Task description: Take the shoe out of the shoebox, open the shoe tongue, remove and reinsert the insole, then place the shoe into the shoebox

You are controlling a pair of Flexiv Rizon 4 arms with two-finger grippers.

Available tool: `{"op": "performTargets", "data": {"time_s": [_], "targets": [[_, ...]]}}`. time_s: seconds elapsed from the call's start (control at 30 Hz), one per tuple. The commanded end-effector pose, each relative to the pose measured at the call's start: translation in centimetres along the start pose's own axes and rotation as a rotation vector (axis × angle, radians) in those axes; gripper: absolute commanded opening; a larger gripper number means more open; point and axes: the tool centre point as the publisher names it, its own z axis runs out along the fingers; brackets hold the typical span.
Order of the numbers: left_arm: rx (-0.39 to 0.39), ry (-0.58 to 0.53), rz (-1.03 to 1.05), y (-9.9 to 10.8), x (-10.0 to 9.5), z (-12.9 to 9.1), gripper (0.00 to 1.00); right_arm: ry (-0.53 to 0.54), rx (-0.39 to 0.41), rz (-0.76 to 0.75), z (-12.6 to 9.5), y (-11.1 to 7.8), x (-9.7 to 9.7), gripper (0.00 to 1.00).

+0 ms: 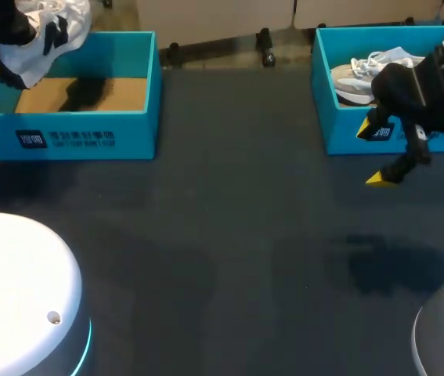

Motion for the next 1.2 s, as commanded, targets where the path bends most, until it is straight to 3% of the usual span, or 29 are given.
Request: {"op": "performTargets", "data": {"time_s": [0.03, 0.3, 0.43, 0.5, 1.2], "targets": [[0.006, 0.028, 0.637, 1.9, -0.2, -0.7, 0.00, 0.003, 0.004, 0.001, 0.2, 0.1, -0.2, 1.00], [0.065, 0.023, 0.962, 2.2, 0.6, -1.4, 0.00, 0.003, 0.004, 0.001, 0.2, 0.1, -0.2, 1.00], [0.036, -0.059, 1.065, 3.2, 1.4, -1.8, 0.00, 0.003, 0.004, 0.001, 0.2, 0.1, -0.2, 1.00], [0.000, -0.052, 1.025, 3.3, 1.5, -2.0, 0.00, 0.003, 0.004, 0.001, 0.2, 0.1, -0.2, 1.00], [-0.018, -0.041, 1.011, 3.2, 1.3, -1.8, 0.00, 0.003, 0.004, 0.001, 0.2, 0.1, -0.2, 1.00]]}}
